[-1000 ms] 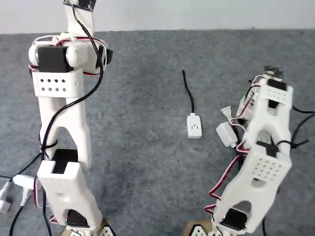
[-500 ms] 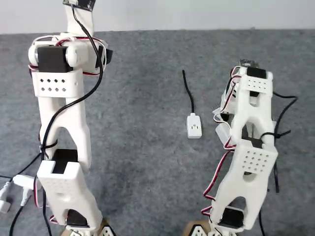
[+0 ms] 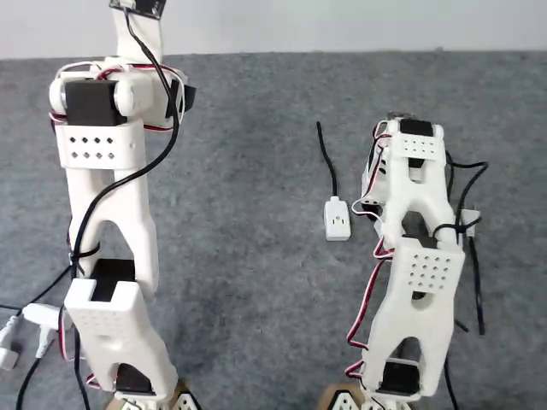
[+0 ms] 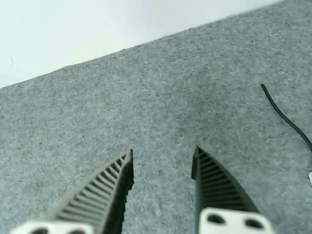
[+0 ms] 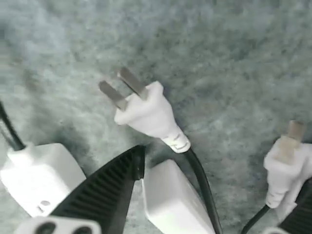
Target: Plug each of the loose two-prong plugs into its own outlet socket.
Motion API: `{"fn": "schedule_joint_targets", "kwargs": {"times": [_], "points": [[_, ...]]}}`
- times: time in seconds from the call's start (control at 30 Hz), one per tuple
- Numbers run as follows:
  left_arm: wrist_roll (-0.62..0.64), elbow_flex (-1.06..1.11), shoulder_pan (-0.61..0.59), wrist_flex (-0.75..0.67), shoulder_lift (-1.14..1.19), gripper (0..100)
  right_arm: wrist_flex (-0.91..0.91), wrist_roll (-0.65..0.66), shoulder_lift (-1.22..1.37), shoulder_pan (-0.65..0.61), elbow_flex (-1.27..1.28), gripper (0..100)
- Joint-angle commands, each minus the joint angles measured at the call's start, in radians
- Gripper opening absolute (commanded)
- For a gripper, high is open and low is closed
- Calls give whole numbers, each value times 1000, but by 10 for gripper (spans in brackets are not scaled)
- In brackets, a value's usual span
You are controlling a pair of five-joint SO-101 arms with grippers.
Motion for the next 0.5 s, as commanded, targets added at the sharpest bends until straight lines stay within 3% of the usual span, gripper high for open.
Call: {"fn": "schedule_joint_targets", "kwargs": {"times": [0.0,0.23,0.47], "points": [[12,-7,8,-17,-14,192,4,-15,1,-2,-34,456],[12,-7,8,-17,-17,191,1,-15,7,-22,-32,456],[12,-7,8,-17,-14,191,-4,-15,41,88,-35,456]]}}
